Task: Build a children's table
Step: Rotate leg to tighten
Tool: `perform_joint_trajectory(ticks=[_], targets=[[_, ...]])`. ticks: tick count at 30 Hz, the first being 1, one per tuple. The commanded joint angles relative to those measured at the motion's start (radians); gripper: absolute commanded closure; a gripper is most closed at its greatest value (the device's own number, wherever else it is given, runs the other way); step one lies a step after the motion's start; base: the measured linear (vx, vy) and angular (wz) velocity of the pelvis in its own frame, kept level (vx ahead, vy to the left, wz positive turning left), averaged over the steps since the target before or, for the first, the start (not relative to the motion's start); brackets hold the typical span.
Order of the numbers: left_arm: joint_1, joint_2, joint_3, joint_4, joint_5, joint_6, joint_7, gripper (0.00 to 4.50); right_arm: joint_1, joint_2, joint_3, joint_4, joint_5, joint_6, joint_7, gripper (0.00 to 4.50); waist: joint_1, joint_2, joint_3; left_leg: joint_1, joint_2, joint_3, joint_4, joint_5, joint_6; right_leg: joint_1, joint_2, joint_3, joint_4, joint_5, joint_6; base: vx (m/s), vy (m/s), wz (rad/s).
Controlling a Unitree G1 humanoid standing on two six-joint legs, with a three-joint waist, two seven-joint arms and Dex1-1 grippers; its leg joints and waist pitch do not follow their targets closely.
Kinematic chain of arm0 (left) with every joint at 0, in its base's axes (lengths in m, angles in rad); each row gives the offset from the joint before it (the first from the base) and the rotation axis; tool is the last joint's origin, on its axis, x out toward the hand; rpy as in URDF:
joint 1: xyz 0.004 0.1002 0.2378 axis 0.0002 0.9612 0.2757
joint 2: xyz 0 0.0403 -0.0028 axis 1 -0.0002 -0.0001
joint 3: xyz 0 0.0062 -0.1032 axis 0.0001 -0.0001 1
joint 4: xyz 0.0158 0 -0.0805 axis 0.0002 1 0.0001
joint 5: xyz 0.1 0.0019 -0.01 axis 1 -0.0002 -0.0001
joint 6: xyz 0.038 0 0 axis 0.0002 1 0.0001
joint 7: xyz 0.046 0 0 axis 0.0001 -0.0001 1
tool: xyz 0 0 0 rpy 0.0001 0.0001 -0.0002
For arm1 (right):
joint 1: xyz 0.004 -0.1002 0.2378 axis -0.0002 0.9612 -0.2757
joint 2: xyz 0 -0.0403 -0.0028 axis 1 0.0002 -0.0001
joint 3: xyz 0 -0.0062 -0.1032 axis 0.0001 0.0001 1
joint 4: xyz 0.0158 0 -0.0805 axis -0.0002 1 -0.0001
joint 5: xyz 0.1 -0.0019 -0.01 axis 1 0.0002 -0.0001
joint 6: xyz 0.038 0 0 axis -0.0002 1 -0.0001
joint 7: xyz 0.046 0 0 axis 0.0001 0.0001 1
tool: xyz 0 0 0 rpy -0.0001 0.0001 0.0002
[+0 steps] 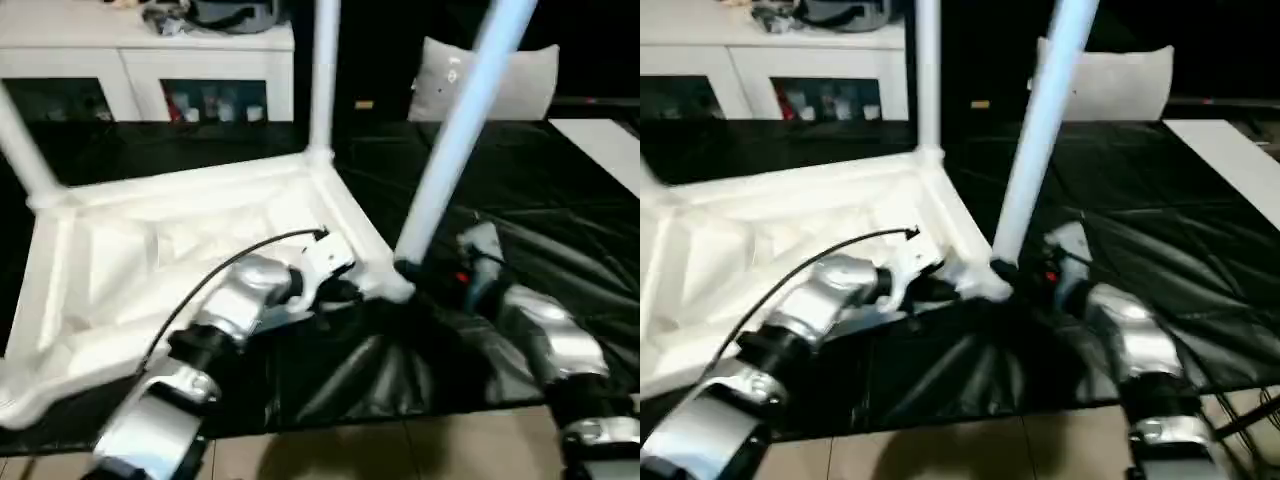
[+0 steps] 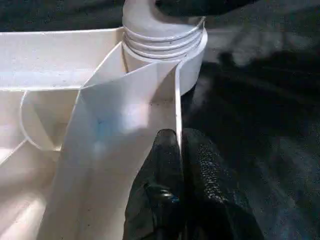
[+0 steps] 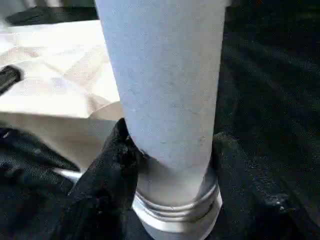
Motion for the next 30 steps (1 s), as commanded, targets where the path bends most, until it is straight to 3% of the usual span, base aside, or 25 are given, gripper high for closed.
perform_joint_trajectory(ticks=[1,3,4,7,11,16,17,19,23,27,30], targets=[[-0.015,-0.053,-0.012,-0.047,-0.029,-0.026,-0.005,4.50,0.015,0.021,0.023,0.011,-0.010,0.056,-0.036,1.70,0.012,-0.007,-0.042,-0.003,0.056,-0.025,-0.075,-0.206,0.060,0.038,-0.090,0.071,-0.121,-0.433,-0.106,0.000,0.000,0.00],[-0.007,-0.049,-0.016,-0.059,-0.027,-0.028,-0.013,4.50,0.033,0.017,0.034,-0.051,0.003,0.082,-0.022,1.55,0.016,-0.008,-0.046,-0.004,0.060,-0.025,-0.075,-0.189,0.067,0.041,-0.090,0.074,-0.115,-0.386,-0.112,0.000,0.000,0.00],[-0.003,-0.044,-0.019,-0.066,-0.024,-0.032,-0.022,4.50,0.044,0.013,0.039,-0.087,0.003,0.098,-0.020,1.29,0.022,-0.005,-0.049,-0.012,0.065,-0.026,-0.076,-0.133,0.085,0.046,-0.088,0.079,-0.099,-0.266,-0.133,0.000,0.000,0.00],[0.006,-0.015,-0.032,-0.076,-0.021,-0.067,-0.062,4.50,0.096,-0.006,0.038,-0.240,0.013,0.181,-0.019,1.17,0.030,-0.006,-0.051,-0.012,0.066,-0.025,-0.074,-0.090,0.106,0.048,-0.089,0.081,-0.089,-0.166,-0.152,0.000,0.000,0.00],[0.009,0.029,-0.060,-0.074,-0.017,-0.135,-0.141,4.50,0.128,-0.075,0.066,-0.305,0.009,0.163,0.078,0.81,0.040,-0.005,-0.055,-0.016,0.062,-0.020,-0.066,-0.032,0.140,0.054,-0.091,0.080,-0.076,-0.045,-0.177,0.000,0.000,0.00],[0.005,0.099,-0.103,-0.060,-0.014,-0.243,-0.287,4.50,0.156,-0.179,0.068,-0.366,0.030,0.153,0.215,0.36,0.052,0.000,-0.051,-0.011,0.067,-0.020,-0.070,-0.071,0.126,0.053,-0.091,0.079,-0.083,-0.108,-0.166,0.000,0.000,0.00],[0.004,0.106,-0.107,-0.059,-0.016,-0.252,-0.306,4.50,0.161,-0.190,0.066,-0.381,0.036,0.160,0.235,0.36,0.059,0.002,-0.052,-0.004,0.070,-0.020,-0.071,-0.078,0.121,0.050,-0.092,0.081,-0.084,-0.107,-0.169,0.000,0.000,0.00],[-0.004,0.122,-0.117,-0.050,-0.017,-0.276,-0.349,4.50,0.173,-0.228,0.067,-0.415,0.051,0.175,0.294,0.12,0.065,0.005,-0.052,-0.002,0.075,-0.023,-0.073,-0.081,0.114,0.050,-0.091,0.082,-0.075,-0.064,-0.183,0.000,0.000,0.00],[-0.022,0.162,-0.151,-0.023,-0.016,-0.341,-0.454,4.50,0.203,-0.332,0.111,-0.450,0.052,0.162,0.449,0.12,0.078,0.004,-0.050,-0.004,0.071,-0.021,-0.072,-0.095,0.114,0.054,-0.095,0.082,-0.077,-0.073,-0.179,0.000,0.000,0.00],[-0.029,0.186,-0.167,-0.020,-0.022,-0.378,-0.535,4.50,0.207,-0.374,0.135,-0.465,0.047,0.133,0.530,0.12,0.081,0.001,-0.050,-0.006,0.069,-0.020,-0.072,-0.105,0.103,0.055,-0.094,0.080,-0.080,-0.121,-0.165,0.000,0.000,0.00],[-0.030,0.198,-0.176,-0.022,-0.021,-0.395,-0.569,4.50,0.207,-0.388,0.144,-0.480,0.065,0.158,0.573,0.45,0.084,0.003,-0.051,-0.004,0.074,-0.022,-0.073,-0.106,0.100,0.053,-0.094,0.080,-0.078,-0.122,-0.167,0.000,0.000,0.00]])
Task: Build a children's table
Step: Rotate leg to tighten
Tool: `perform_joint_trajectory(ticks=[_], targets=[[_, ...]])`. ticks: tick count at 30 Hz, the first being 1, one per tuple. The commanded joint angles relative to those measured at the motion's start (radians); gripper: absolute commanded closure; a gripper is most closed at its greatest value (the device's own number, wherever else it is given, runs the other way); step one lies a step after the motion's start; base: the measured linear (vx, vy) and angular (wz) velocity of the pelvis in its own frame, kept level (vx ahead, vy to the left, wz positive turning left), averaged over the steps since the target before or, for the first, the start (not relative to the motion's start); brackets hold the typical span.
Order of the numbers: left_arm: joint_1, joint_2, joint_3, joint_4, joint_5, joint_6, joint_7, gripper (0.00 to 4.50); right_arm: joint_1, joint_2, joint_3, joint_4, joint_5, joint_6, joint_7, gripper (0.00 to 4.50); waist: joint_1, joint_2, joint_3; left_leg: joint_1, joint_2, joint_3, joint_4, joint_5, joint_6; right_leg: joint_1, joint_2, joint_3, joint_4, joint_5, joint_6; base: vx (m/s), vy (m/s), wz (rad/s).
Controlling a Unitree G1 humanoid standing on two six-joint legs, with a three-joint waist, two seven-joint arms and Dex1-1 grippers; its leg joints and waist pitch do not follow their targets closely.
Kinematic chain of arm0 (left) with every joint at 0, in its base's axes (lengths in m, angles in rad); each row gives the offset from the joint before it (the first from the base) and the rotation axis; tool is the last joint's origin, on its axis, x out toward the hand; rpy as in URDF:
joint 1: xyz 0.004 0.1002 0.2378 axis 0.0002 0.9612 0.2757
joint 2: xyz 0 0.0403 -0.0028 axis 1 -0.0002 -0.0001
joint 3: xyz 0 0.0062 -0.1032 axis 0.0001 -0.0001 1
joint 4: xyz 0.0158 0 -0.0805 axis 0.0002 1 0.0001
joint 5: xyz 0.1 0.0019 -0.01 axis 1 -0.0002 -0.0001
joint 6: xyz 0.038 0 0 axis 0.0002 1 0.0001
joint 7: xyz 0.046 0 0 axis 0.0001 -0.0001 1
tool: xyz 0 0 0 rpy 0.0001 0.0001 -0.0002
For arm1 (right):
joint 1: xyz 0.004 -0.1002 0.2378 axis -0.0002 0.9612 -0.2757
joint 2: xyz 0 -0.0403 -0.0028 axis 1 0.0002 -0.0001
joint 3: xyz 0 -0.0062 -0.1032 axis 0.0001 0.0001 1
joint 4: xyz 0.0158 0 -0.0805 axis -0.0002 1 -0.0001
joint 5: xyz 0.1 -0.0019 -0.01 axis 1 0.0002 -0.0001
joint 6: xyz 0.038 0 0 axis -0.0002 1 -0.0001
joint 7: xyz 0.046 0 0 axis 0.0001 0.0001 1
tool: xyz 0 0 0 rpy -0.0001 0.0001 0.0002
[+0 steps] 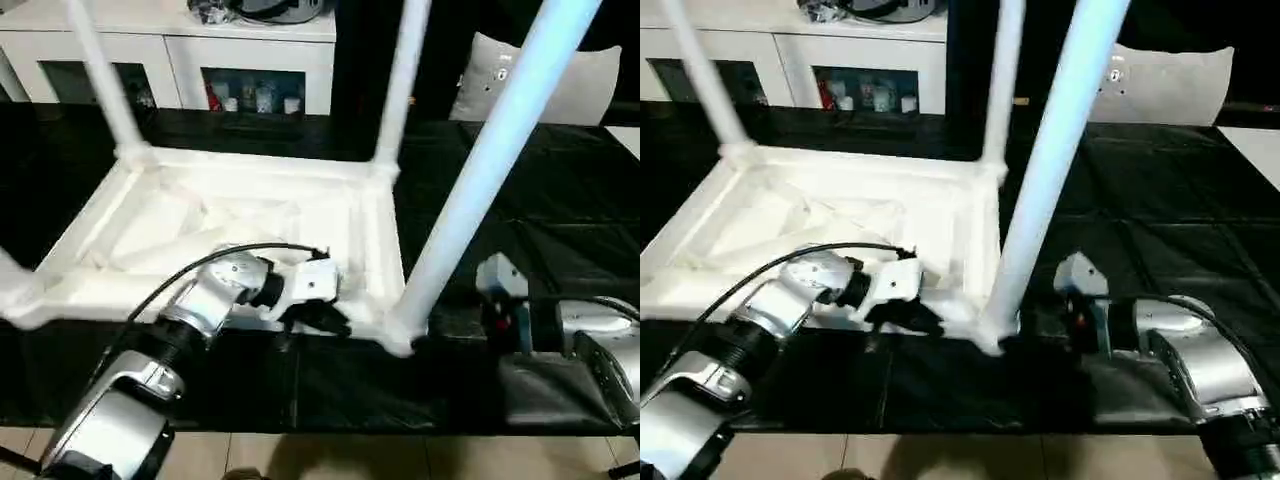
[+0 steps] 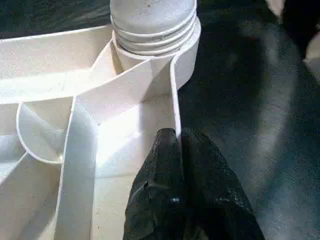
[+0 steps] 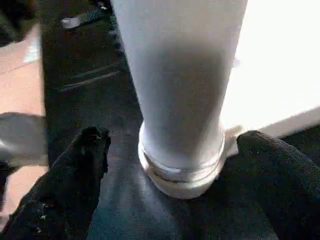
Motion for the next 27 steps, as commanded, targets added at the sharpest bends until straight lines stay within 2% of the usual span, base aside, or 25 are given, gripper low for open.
perform_joint_trajectory(ticks=[1,2,4,5,7,9,12,13,14,16,17,18,19,20,21,22,23,24,25,26,27], targets=[[-0.021,0.006,-0.050,-0.013,0.013,-0.042,-0.080,4.50,-0.005,-0.021,0.014,-0.032,0.034,0.026,0.054,0.48,-0.002,-0.005,-0.055,0.001,0.076,-0.022,-0.065,-0.108,0.093,0.061,-0.092,0.082,-0.077,-0.114,-0.168,0.000,0.000,0.00],[-0.021,0.006,-0.050,-0.013,0.013,-0.042,-0.080,4.50,-0.005,-0.021,0.014,-0.032,0.034,0.026,0.054,0.48,0.001,-0.006,-0.056,0.001,0.076,-0.022,-0.064,-0.107,0.097,0.061,-0.092,0.082,-0.076,-0.104,-0.172,0.000,0.000,0.00],[-0.020,0.014,-0.057,-0.008,0.017,-0.063,-0.092,4.50,-0.010,-0.026,0.020,-0.034,0.049,0.037,0.082,0.77,0.003,-0.005,-0.056,0.001,0.077,-0.022,-0.064,-0.101,0.096,0.061,-0.093,0.081,-0.073,-0.092,-0.178,0.000,0.000,0.00],[-0.019,0.016,-0.059,-0.008,0.016,-0.067,-0.095,4.50,-0.011,-0.027,0.023,-0.032,0.053,0.039,0.095,0.85,0.003,-0.012,-0.056,0.001,0.077,-0.021,-0.064,-0.100,0.097,0.061,-0.093,0.081,-0.073,-0.093,-0.177,0.000,0.000,0.00],[-0.017,0.017,-0.059,-0.010,0.012,-0.070,-0.098,4.50,-0.012,-0.028,0.028,-0.029,0.057,0.041,0.109,0.94,0.008,-0.008,-0.057,0.000,0.076,-0.021,-0.062,-0.093,0.095,0.061,-0.094,0.081,-0.072,-0.096,-0.177,0.000,0.000,0.00],[-0.017,0.017,-0.058,-0.009,0.011,-0.072,-0.101,4.50,-0.013,-0.029,0.030,-0.027,0.057,0.040,0.114,1.19,0.011,-0.009,-0.057,0.000,0.075,-0.020,-0.062,-0.086,0.092,0.061,-0.094,0.082,-0.072,-0.093,-0.174,0.000,0.000,0.00],[-0.015,0.016,-0.055,-0.009,0.009,-0.074,-0.107,4.50,-0.027,-0.013,0.032,0.039,0.039,0.003,0.133,1.35,0.015,-0.009,-0.057,0.001,0.073,-0.018,-0.061,-0.090,0.087,0.060,-0.094,0.080,-0.073,-0.113,-0.172,0.000,0.000,0.00],[-0.014,0.015,-0.055,-0.009,0.008,-0.075,-0.109,4.50,-0.038,-0.005,0.036,0.078,0.029,-0.018,0.141,1.42,0.017,-0.010,-0.058,0.001,0.072,-0.018,-0.061,-0.088,0.084,0.060,-0.093,0.081,-0.074,-0.116,-0.168,0.000,0.000,0.00],[-0.013,0.014,-0.054,-0.009,0.006,-0.076,-0.110,4.50,-0.071,0.019,0.046,0.191,0.003,-0.076,0.159,1.62,0.014,-0.010,-0.060,-0.002,0.071,-0.018,-0.059,-0.086,0.080,0.060,-0.095,0.079,-0.070,-0.111,-0.176,0.000,0.000,0.00],[-0.012,0.013,-0.054,-0.007,0.003,-0.079,-0.111,4.50,-0.112,0.049,0.060,0.322,-0.027,-0.142,0.172,1.71,0.011,-0.008,-0.061,-0.001,0.069,-0.016,-0.057,-0.083,0.076,0.059,-0.090,0.077,-0.070,-0.098,-0.190,0.000,0.000,0.00],[-0.011,0.012,-0.053,-0.007,0.001,-0.078,-0.112,4.50,-0.140,0.074,0.067,0.408,-0.046,-0.180,0.170,1.83,0.009,-0.007,-0.058,-0.003,0.070,-0.016,-0.058,-0.101,0.081,0.060,-0.090,0.076,-0.072,-0.112,-0.192,0.000,0.000,0.00],[-0.010,0.011,-0.052,-0.007,-0.001,-0.076,-0.113,4.50,-0.158,0.092,0.072,0.466,-0.059,-0.205,0.168,1.93,0.007,-0.006,-0.057,0.000,0.070,-0.016,-0.059,-0.119,0.076,0.057,-0.091,0.075,-0.074,-0.138,-0.194,0.000,0.000,0.00],[-0.010,0.011,-0.052,-0.007,-0.002,-0.076,-0.113,4.50,-0.158,0.093,0.072,0.467,-0.059,-0.205,0.168,1.99,0.001,-0.008,-0.053,-0.006,0.067,-0.017,-0.062,-0.137,0.067,0.063,-0.090,0.072,-0.083,-0.204,-0.171,0.000,0.000,0.00],[-0.008,0.009,-0.048,-0.008,-0.003,-0.066,-0.106,4.50,-0.176,0.113,0.074,0.518,-0.067,-0.225,0.156,1.99,0.002,-0.005,-0.054,-0.001,0.068,-0.017,-0.061,-0.143,0.061,0.061,-0.093,0.073,-0.087,-0.226,-0.164,0.000,0.000,0.00],[-0.007,0.008,-0.047,-0.008,-0.004,-0.062,-0.104,4.50,-0.180,0.117,0.074,0.529,-0.068,-0.228,0.153,2.02,-0.004,-0.007,-0.051,0.000,0.066,-0.017,-0.062,-0.154,0.059,0.059,-0.091,0.073,-0.091,-0.250,-0.158,0.000,0.000,0.00],[-0.005,-0.003,-0.034,-0.012,-0.011,-0.020,-0.083,4.50,-0.214,0.160,0.068,0.627,-0.080,-0.266,0.115,2.05,-0.010,-0.005,-0.050,0.000,0.068,-0.018,-0.065,-0.172,0.051,0.060,-0.092,0.073,-0.094,-0.296,-0.146,0.000,0.000,0.00],[-0.003,-0.011,-0.024,-0.017,-0.016,0.005,-0.065,4.50,-0.232,0.185,0.059,0.685,-0.087,-0.278,0.069,2.10,-0.020,0.002,-0.047,0.004,0.070,-0.022,-0.067,-0.207,0.037,0.057,-0.095,0.069,-0.100,-0.352,-0.148,0.000,0.000,0.00],[-0.002,-0.024,-0.010,-0.025,-0.022,0.049,-0.033,4.50,-0.256,0.213,0.045,0.765,-0.102,-0.310,0.003,2.12,-0.032,-0.001,-0.043,0.009,0.069,-0.023,-0.068,-0.248,0.022,0.053,-0.093,0.067,-0.107,-0.408,-0.142,0.000,0.000,0.00],[-0.002,-0.029,-0.005,-0.029,-0.023,0.069,-0.019,4.50,-0.264,0.223,0.039,0.795,-0.108,-0.323,-0.027,2.12,-0.038,-0.002,-0.041,0.009,0.069,-0.025,-0.068,-0.267,0.015,0.053,-0.095,0.066,-0.111,-0.439,-0.136,0.000,0.000,0.00],[-0.001,-0.039,0.003,-0.036,-0.025,0.096,0.006,4.50,-0.279,0.240,0.029,0.848,-0.120,-0.338,-0.094,2.20,-0.052,-0.001,-0.035,0.008,0.067,-0.032,-0.069,-0.308,0.001,0.053,-0.094,0.060,-0.116,-0.506,-0.118,0.000,0.000,0.00],[0.000,-0.045,0.008,-0.040,-0.026,0.111,0.022,4.50,-0.294,0.250,0.024,0.894,-0.128,-0.357,-0.131,2.26,-0.057,0.000,-0.032,0.015,0.065,-0.033,-0.069,-0.339,-0.004,0.050,-0.094,0.056,-0.125,-0.548,-0.102,0.000,0.000,0.00]])
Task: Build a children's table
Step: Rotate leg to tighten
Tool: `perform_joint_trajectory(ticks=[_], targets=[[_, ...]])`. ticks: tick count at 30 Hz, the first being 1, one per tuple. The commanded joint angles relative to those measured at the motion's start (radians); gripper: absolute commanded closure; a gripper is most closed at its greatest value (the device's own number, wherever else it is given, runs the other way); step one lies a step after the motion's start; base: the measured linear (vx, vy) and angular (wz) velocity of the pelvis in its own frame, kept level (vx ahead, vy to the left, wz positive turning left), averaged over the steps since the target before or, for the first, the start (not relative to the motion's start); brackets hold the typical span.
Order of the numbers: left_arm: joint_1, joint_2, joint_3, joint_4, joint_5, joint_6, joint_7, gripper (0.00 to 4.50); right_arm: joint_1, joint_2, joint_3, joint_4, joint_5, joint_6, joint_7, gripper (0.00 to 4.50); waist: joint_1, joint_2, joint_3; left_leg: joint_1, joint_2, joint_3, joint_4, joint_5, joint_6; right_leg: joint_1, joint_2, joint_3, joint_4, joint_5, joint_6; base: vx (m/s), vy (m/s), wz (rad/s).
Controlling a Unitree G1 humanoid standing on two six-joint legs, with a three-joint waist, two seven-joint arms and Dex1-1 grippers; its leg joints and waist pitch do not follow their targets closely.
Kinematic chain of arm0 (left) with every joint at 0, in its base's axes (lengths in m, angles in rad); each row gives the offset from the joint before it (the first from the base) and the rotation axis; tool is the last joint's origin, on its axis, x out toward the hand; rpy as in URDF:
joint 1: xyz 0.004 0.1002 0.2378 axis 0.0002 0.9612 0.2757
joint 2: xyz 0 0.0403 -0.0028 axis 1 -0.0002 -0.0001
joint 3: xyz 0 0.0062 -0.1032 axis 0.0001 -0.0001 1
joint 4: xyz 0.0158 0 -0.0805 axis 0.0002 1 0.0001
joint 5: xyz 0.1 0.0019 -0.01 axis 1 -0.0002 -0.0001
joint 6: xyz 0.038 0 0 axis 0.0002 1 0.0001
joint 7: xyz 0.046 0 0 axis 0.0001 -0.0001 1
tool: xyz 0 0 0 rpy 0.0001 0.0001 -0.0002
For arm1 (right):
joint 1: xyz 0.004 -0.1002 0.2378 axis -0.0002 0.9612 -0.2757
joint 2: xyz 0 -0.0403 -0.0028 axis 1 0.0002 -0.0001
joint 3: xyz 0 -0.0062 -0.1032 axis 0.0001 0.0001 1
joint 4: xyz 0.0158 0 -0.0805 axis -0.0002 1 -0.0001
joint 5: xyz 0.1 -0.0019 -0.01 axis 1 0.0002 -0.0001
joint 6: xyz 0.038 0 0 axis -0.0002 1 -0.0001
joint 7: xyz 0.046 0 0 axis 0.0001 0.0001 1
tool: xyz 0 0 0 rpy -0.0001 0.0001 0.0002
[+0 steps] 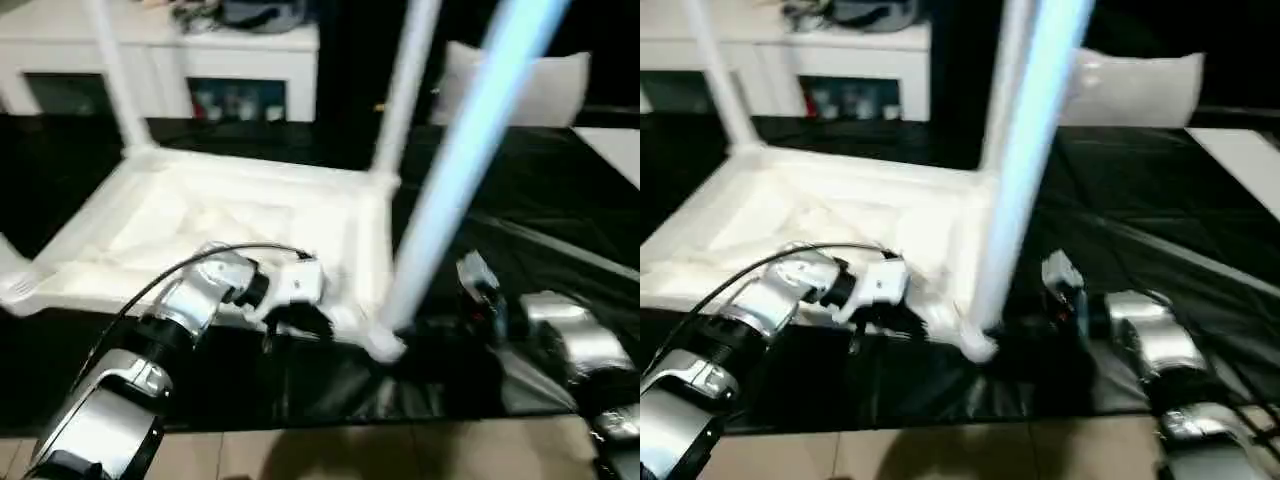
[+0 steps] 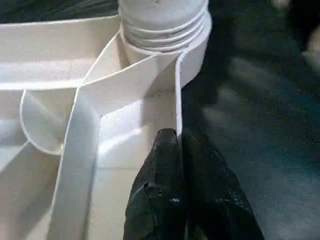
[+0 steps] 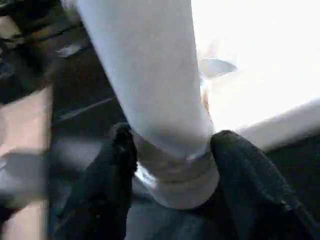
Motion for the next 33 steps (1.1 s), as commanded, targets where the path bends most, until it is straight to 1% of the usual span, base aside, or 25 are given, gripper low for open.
perform_joint_trajectory(ticks=[1,3,4,5,6,7,8,9,10,12,13,14,15,16,17,18,19,20,22,23,25,28,29,31,33], targets=[[0.000,-0.089,-0.033,-0.070,-0.055,0.021,-0.031,4.50,-0.015,0.019,-0.001,0.159,-0.101,-0.008,-0.282,2.26,-0.005,0.004,-0.029,0.005,0.056,-0.038,-0.074,-0.386,-0.003,0.026,-0.097,0.051,-0.136,-0.619,-0.075,0.000,0.000,0.00],[0.001,-0.116,-0.017,-0.079,-0.058,0.068,0.025,4.50,-0.038,0.031,-0.022,0.239,-0.098,-0.027,-0.381,2.44,-0.027,0.008,-0.033,-0.001,0.062,-0.048,-0.079,-0.395,-0.019,0.033,-0.098,0.047,-0.133,-0.603,-0.073,0.000,0.000,0.00],[0.000,-0.152,0.003,-0.084,-0.058,0.114,0.096,4.50,-0.051,0.037,-0.050,0.298,-0.086,-0.025,-0.473,2.50,-0.030,0.008,-0.040,0.004,0.067,-0.049,-0.083,-0.383,-0.020,0.036,-0.100,0.052,-0.133,-0.533,-0.088,0.000,0.000,0.00],[0.000,-0.152,0.003,-0.084,-0.058,0.114,0.096,4.50,-0.051,0.037,-0.050,0.298,-0.086,-0.025,-0.473,2.58,-0.026,0.013,-0.044,0.007,0.071,-0.042,-0.085,-0.356,-0.015,0.031,-0.094,0.062,-0.125,-0.429,-0.138,-0.001,0.065,0.05],[-0.001,-0.175,0.016,-0.086,-0.055,0.143,0.141,4.50,-0.058,0.039,-0.067,0.328,-0.080,-0.026,-0.512,2.68,-0.013,0.005,-0.046,0.013,0.067,-0.025,-0.080,-0.333,0.007,0.021,-0.095,0.075,-0.119,-0.345,-0.179,0.000,0.000,0.00],[-0.002,-0.184,0.021,-0.088,-0.052,0.154,0.158,4.50,-0.061,0.040,-0.072,0.339,-0.080,-0.030,-0.525,2.68,-0.015,0.004,-0.046,0.005,0.065,-0.025,-0.081,-0.313,0.016,0.026,-0.092,0.076,-0.109,-0.326,-0.195,0.000,0.000,0.00],[-0.005,-0.225,0.039,-0.084,-0.043,0.188,0.237,4.50,-0.068,0.042,-0.097,0.371,-0.077,-0.036,-0.576,2.89,-0.014,0.007,-0.045,-0.004,0.066,-0.025,-0.082,-0.294,0.036,0.032,-0.092,0.074,-0.109,-0.326,-0.197,0.000,0.000,0.00],[-0.005,-0.234,0.043,-0.084,-0.040,0.196,0.256,4.50,-0.066,0.042,-0.103,0.376,-0.077,-0.047,-0.583,2.96,-0.011,0.007,-0.046,0.000,0.067,-0.024,-0.081,-0.290,0.040,0.028,-0.093,0.076,-0.112,-0.323,-0.197,0.000,0.000,0.00],[-0.007,-0.243,0.045,-0.082,-0.036,0.200,0.279,4.50,-0.046,0.038,-0.111,0.373,-0.075,-0.075,-0.576,2.96,-0.009,0.011,-0.047,-0.002,0.065,-0.022,-0.079,-0.287,0.044,0.030,-0.093,0.075,-0.110,-0.316,-0.198,0.000,0.000,0.00],[-0.013,-0.250,0.045,-0.068,-0.022,0.181,0.311,4.50,0.054,0.027,-0.137,0.323,-0.061,-0.188,-0.517,2.96,-0.001,0.005,-0.046,-0.008,0.063,-0.017,-0.077,-0.275,0.065,0.031,-0.096,0.077,-0.117,-0.314,-0.185,0.000,0.000,0.00],[-0.018,-0.250,0.048,-0.058,-0.014,0.166,0.330,4.50,0.119,0.030,-0.160,0.247,-0.039,-0.212,-0.488,2.96,0.015,0.004,-0.049,0.000,0.066,-0.014,-0.076,-0.254,0.082,0.028,-0.095,0.081,-0.119,-0.290,-0.176,0.000,0.000,0.00],[-0.020,-0.250,0.050,-0.052,-0.010,0.157,0.341,4.50,0.159,0.033,-0.174,0.196,-0.023,-0.223,-0.472,2.96,0.020,0.000,-0.050,-0.001,0.071,-0.016,-0.079,-0.242,0.098,0.027,-0.092,0.083,-0.107,-0.246,-0.186,0.000,0.000,0.00],[-0.024,-0.237,0.056,-0.052,0.001,0.153,0.349,4.50,0.247,0.026,-0.200,-0.035,0.004,-0.146,-0.509,2.82,0.019,-0.004,-0.052,-0.021,0.067,-0.022,-0.081,-0.197,0.115,0.042,-0.089,0.080,-0.097,-0.211,-0.191,0.000,0.000,0.00],[-0.025,-0.224,0.061,-0.054,0.005,0.153,0.354,4.50,0.280,0.020,-0.215,-0.167,0.007,-0.092,-0.578,2.72,0.026,-0.003,-0.055,-0.017,0.069,-0.023,-0.080,-0.165,0.125,0.043,-0.086,0.082,-0.095,-0.176,-0.181,0.000,0.000,0.00],[-0.024,-0.213,0.063,-0.056,0.007,0.150,0.351,4.50,0.295,0.018,-0.226,-0.248,0.014,-0.057,-0.611,2.65,0.027,-0.002,-0.060,-0.016,0.073,-0.025,-0.076,-0.101,0.146,0.040,-0.089,0.085,-0.079,-0.085,-0.195,0.000,0.000,0.00],[-0.024,-0.206,0.064,-0.057,0.009,0.149,0.350,4.50,0.306,0.017,-0.233,-0.304,0.020,-0.033,-0.633,2.65,0.025,-0.003,-0.057,-0.025,0.072,-0.029,-0.078,-0.078,0.152,0.046,-0.087,0.085,-0.076,-0.064,-0.193,0.000,0.000,0.00],[-0.022,-0.194,0.064,-0.061,0.011,0.149,0.352,4.50,0.316,0.015,-0.242,-0.379,0.029,-0.002,-0.669,2.65,0.024,-0.009,-0.064,-0.030,0.065,-0.024,-0.069,-0.051,0.163,0.045,-0.092,0.082,-0.070,-0.033,-0.193,0.000,0.000,0.00],[-0.020,-0.172,0.072,-0.060,0.012,0.147,0.364,4.50,0.316,0.012,-0.267,-0.513,0.040,0.061,-0.744,2.45,0.022,-0.005,-0.062,-0.034,0.060,-0.024,-0.068,-0.021,0.168,0.044,-0.088,0.084,-0.069,-0.023,-0.189,0.000,0.000,0.00],[-0.017,-0.150,0.079,-0.062,0.010,0.135,0.357,4.50,0.304,0.006,-0.292,-0.612,0.067,0.090,-0.783,2.31,0.015,-0.008,-0.065,-0.042,0.052,-0.021,-0.062,-0.015,0.172,0.044,-0.088,0.082,-0.071,-0.049,-0.169,0.000,0.000,0.00],[-0.015,-0.142,0.083,-0.062,0.008,0.129,0.355,4.50,0.295,0.008,-0.310,-0.641,0.074,0.078,-0.804,2.20,0.016,0.000,-0.058,-0.039,0.051,-0.017,-0.064,-0.040,0.166,0.035,-0.087,0.082,-0.083,-0.113,-0.157,0.000,0.000,0.00],[-0.012,-0.127,0.088,-0.061,0.002,0.113,0.349,4.50,0.288,0.010,-0.335,-0.698,0.108,0.086,-0.823,2.02,0.016,0.004,-0.055,-0.034,0.052,-0.014,-0.066,-0.071,0.148,0.030,-0.084,0.083,-0.091,-0.181,-0.145,0.000,0.000,0.00],[0.001,-0.104,0.083,-0.067,-0.007,0.071,0.322,4.50,0.291,0.006,-0.356,-0.816,0.131,0.141,-0.853,1.80,0.014,0.008,-0.055,-0.029,0.060,-0.017,-0.071,-0.082,0.133,0.025,-0.078,0.086,-0.084,-0.145,-0.154,0.000,0.000,0.00],[0.009,-0.097,0.080,-0.074,-0.012,0.071,0.309,4.50,0.301,-0.001,-0.357,-0.882,0.131,0.202,-0.870,1.60,0.015,0.011,-0.057,-0.027,0.061,-0.019,-0.071,-0.071,0.133,0.026,-0.078,0.087,-0.078,-0.106,-0.165,0.000,0.000,0.00],[0.019,-0.090,0.073,-0.083,-0.018,0.052,0.287,4.50,0.313,-0.014,-0.347,-0.934,0.136,0.269,-0.870,1.52,0.013,0.006,-0.057,-0.029,0.061,-0.019,-0.071,-0.057,0.141,0.029,-0.079,0.090,-0.072,-0.061,-0.180,0.000,0.000,0.00],[0.041,-0.074,0.048,-0.106,-0.024,0.001,0.235,4.50,0.337,-0.051,-0.303,-0.959,0.132,0.308,-0.812,1.36,0.017,0.007,-0.057,-0.029,0.060,-0.016,-0.069,-0.056,0.143,0.030,-0.083,0.093,-0.072,-0.054,-0.189,0.000,0.000,0.00]])
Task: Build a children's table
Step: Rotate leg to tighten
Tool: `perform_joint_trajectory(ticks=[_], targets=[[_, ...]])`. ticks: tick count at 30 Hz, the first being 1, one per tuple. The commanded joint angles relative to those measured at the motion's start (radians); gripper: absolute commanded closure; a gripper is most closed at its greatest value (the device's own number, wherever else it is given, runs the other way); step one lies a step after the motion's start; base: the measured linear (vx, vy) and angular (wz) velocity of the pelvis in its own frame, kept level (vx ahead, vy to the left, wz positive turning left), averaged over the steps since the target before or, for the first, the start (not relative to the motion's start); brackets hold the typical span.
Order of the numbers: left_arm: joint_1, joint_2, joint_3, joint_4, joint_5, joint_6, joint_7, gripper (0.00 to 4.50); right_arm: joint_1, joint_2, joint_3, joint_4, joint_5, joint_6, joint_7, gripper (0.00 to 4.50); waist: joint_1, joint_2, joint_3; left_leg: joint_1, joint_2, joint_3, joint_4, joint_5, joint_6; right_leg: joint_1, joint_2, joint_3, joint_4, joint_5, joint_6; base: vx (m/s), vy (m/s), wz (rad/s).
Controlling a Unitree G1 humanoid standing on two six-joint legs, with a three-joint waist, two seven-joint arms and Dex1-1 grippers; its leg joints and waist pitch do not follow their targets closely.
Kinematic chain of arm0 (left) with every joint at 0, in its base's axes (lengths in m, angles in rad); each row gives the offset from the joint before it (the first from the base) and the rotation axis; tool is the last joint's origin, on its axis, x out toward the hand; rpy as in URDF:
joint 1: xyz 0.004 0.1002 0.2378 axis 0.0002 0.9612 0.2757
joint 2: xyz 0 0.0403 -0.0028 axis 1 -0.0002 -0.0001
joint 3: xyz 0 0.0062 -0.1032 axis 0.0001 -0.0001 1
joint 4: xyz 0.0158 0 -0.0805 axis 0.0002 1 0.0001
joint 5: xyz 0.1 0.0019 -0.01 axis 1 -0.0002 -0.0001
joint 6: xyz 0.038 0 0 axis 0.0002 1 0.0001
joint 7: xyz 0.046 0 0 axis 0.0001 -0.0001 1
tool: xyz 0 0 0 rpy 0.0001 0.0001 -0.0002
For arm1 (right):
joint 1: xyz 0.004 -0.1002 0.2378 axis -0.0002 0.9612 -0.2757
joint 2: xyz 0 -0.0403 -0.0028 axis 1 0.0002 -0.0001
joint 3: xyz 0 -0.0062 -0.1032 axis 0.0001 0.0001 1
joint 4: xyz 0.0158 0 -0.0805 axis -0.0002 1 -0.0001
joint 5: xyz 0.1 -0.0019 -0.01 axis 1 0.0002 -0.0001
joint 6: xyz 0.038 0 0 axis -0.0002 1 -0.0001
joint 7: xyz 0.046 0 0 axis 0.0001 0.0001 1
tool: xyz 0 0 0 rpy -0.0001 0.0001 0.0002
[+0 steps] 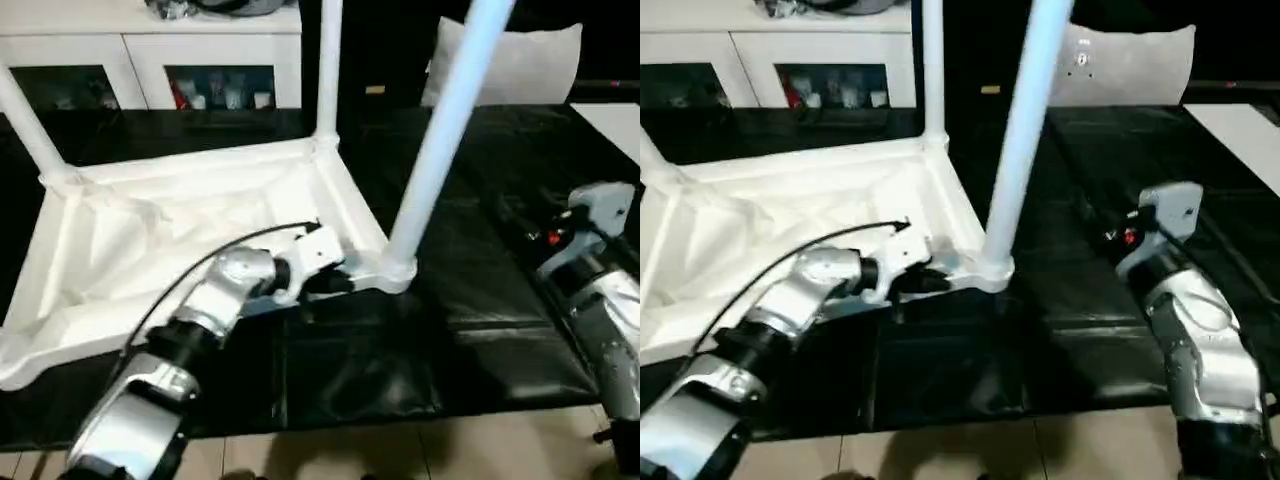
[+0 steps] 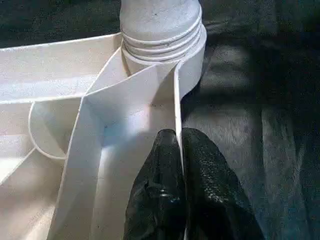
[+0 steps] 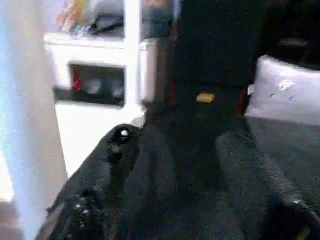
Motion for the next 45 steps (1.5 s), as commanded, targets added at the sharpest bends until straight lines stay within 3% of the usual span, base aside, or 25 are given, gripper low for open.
perform_joint_trajectory(ticks=[1,6,10,16,19,25,34,35,36,38,39,41,42,43,44,45], targets=[[0.010,0.012,-0.013,-0.040,-0.012,-0.052,-0.041,4.50,0.013,-0.021,0.026,-0.024,0.004,0.039,0.032,1.26,0.010,-0.011,-0.066,0.005,0.064,-0.025,-0.064,-0.061,0.127,0.067,-0.087,0.072,-0.060,-0.073,-0.195,0.000,0.000,0.00],[0.015,0.034,-0.045,-0.031,-0.006,-0.095,-0.094,4.50,0.052,-0.097,0.077,-0.021,0.013,0.075,0.164,0.82,0.021,-0.015,-0.061,0.007,0.060,-0.020,-0.064,-0.095,0.111,0.067,-0.087,0.074,-0.071,-0.151,-0.170,0.000,0.000,0.00],[0.019,0.045,-0.064,-0.031,-0.004,-0.133,-0.141,4.50,0.069,-0.157,0.116,-0.027,0.015,0.095,0.293,0.60,0.033,-0.014,-0.063,0.008,0.063,-0.021,-0.063,-0.089,0.106,0.067,-0.087,0.074,-0.069,-0.148,-0.159,0.000,0.000,0.00],[0.032,0.051,-0.099,-0.063,-0.011,-0.168,-0.217,4.50,0.051,-0.210,0.185,-0.001,0.023,0.083,0.451,0.07,0.041,-0.016,-0.065,0.006,0.065,-0.021,-0.060,-0.067,0.122,0.068,-0.089,0.074,-0.062,-0.104,-0.173,0.000,0.000,0.00],[0.039,0.053,-0.115,-0.091,-0.026,-0.173,-0.257,4.50,0.013,-0.209,0.245,0.050,-0.031,0.051,0.485,0.07,0.046,-0.018,-0.064,0.008,0.065,-0.019,-0.059,-0.074,0.111,0.063,-0.089,0.074,-0.063,-0.134,-0.180,0.000,0.000,0.00],[0.035,0.057,-0.118,-0.094,-0.037,-0.179,-0.281,4.50,-0.041,-0.175,0.277,0.134,-0.026,0.051,0.564,0.66,0.058,-0.014,-0.066,0.011,0.067,-0.021,-0.059,-0.094,0.089,0.064,-0.090,0.074,-0.060,-0.151,-0.180,0.000,0.000,0.00],[0.043,0.064,-0.115,-0.108,-0.039,-0.169,-0.285,4.50,-0.042,-0.188,0.319,0.167,-0.003,0.054,0.689,1.43,0.066,-0.009,-0.068,0.009,0.066,-0.022,-0.056,-0.079,0.096,0.067,-0.088,0.073,-0.055,-0.105,-0.188,0.000,0.000,0.00],[0.058,0.065,-0.119,-0.126,-0.040,-0.161,-0.284,4.50,-0.029,-0.192,0.321,0.163,0.005,0.062,0.704,1.46,0.064,-0.005,-0.058,0.008,0.068,-0.022,-0.060,-0.099,0.095,0.063,-0.088,0.074,-0.061,-0.122,-0.188,0.000,0.000,0.00],[0.058,0.065,-0.119,-0.126,-0.040,-0.161,-0.284,4.50,-0.029,-0.192,0.321,0.163,0.005,0.062,0.704,1.49,0.064,-0.005,-0.058,0.008,0.068,-0.022,-0.060,-0.099,0.095,0.063,-0.088,0.074,-0.061,-0.122,-0.188,0.000,0.000,0.00],[0.085,0.067,-0.128,-0.163,-0.049,-0.136,-0.292,4.50,-0.007,-0.192,0.325,0.158,0.011,0.081,0.721,1.67,0.063,0.009,-0.045,0.011,0.068,-0.021,-0.065,-0.149,0.088,0.058,-0.082,0.074,-0.073,-0.160,-0.180,0.000,0.000,0.00],[0.092,0.068,-0.130,-0.172,-0.051,-0.131,-0.294,4.50,-0.001,-0.191,0.327,0.156,0.011,0.084,0.723,1.81,0.064,0.004,-0.046,0.012,0.067,-0.023,-0.064,-0.148,0.089,0.063,-0.086,0.074,-0.070,-0.162,-0.183,0.000,0.000,0.00],[0.097,0.068,-0.132,-0.178,-0.052,-0.127,-0.295,4.50,0.003,-0.190,0.327,0.156,0.009,0.085,0.727,1.91,0.067,0.005,-0.045,0.011,0.065,-0.023,-0.064,-0.135,0.095,0.061,-0.084,0.074,-0.071,-0.181,-0.178,0.000,0.000,0.00],[0.097,0.068,-0.133,-0.176,-0.050,-0.129,-0.295,4.50,0.007,-0.188,0.329,0.150,0.009,0.088,0.728,2.12,0.063,0.017,-0.032,0.010,0.065,-0.022,-0.068,-0.158,0.095,0.055,-0.080,0.073,-0.081,-0.213,-0.169,0.000,0.000,0.00],[0.098,0.068,-0.133,-0.174,-0.047,-0.132,-0.292,4.50,0.013,-0.186,0.331,0.142,0.011,0.094,0.732,2.12,0.062,0.022,-0.028,0.011,0.063,-0.024,-0.068,-0.170,0.091,0.054,-0.081,0.073,-0.082,-0.227,-0.164,0.000,0.000,0.00],[0.099,0.068,-0.134,-0.173,-0.045,-0.134,-0.289,4.50,0.017,-0.183,0.331,0.138,0.012,0.098,0.736,2.23,0.061,0.015,-0.028,0.012,0.062,-0.024,-0.070,-0.181,0.088,0.058,-0.082,0.072,-0.084,-0.253,-0.156,0.000,0.000,0.00],[0.098,0.068,-0.132,-0.172,-0.045,-0.132,-0.288,4.50,0.017,-0.182,0.331,0.136,0.014,0.101,0.735,2.29,0.061,0.015,-0.028,0.012,0.063,-0.025,-0.070,-0.178,0.088,0.059,-0.082,0.072,-0.084,-0.259,-0.153,0.000,0.000,0.00]])
